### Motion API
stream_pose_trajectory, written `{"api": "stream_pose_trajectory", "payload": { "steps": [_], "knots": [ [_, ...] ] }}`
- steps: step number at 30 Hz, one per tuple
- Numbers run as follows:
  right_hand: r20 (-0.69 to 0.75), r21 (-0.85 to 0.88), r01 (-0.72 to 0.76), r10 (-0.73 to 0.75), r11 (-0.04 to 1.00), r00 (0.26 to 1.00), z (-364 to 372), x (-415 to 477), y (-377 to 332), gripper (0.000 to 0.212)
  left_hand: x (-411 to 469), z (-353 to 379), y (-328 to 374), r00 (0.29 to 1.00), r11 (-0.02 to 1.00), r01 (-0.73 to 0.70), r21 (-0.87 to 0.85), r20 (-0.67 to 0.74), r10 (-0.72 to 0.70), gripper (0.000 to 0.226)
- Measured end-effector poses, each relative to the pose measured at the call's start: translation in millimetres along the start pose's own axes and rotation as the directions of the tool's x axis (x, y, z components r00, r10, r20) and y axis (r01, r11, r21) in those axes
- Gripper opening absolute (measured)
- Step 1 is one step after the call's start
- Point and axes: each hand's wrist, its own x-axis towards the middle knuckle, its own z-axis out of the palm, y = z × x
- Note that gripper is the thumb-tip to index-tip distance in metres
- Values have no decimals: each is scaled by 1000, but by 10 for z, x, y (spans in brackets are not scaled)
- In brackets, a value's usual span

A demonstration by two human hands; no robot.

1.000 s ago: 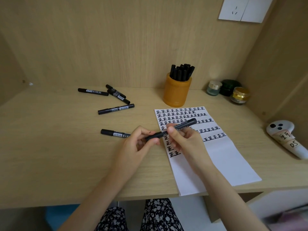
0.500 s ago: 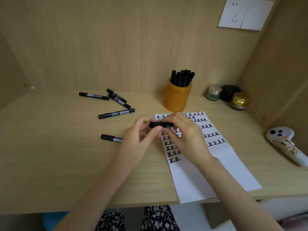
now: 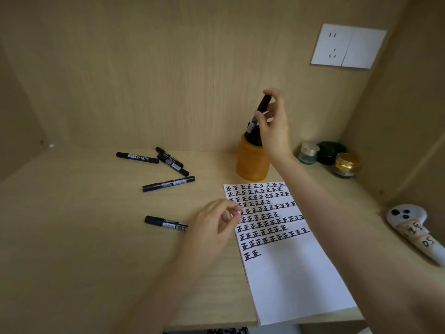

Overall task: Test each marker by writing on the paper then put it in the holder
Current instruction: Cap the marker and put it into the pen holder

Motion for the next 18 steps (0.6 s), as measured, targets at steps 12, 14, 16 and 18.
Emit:
{"api": "stream_pose_trajectory", "payload": {
  "steps": [12,14,16,18],
  "knots": [
    [32,-186,70,-65,980,997,135,172,200,43,-34,95,-152,1000,998,6,56,-4,-5,18],
    [51,-224,130,-121,966,991,142,164,191,42,-35,93,-158,1000,999,11,32,-13,-11,17],
    [83,-245,131,-114,961,990,144,169,194,42,-39,93,-159,1000,999,11,30,-16,-11,17],
    [107,-267,99,-73,959,992,153,192,213,43,-41,96,-160,1000,999,11,32,-16,-10,17]
  ]
}}
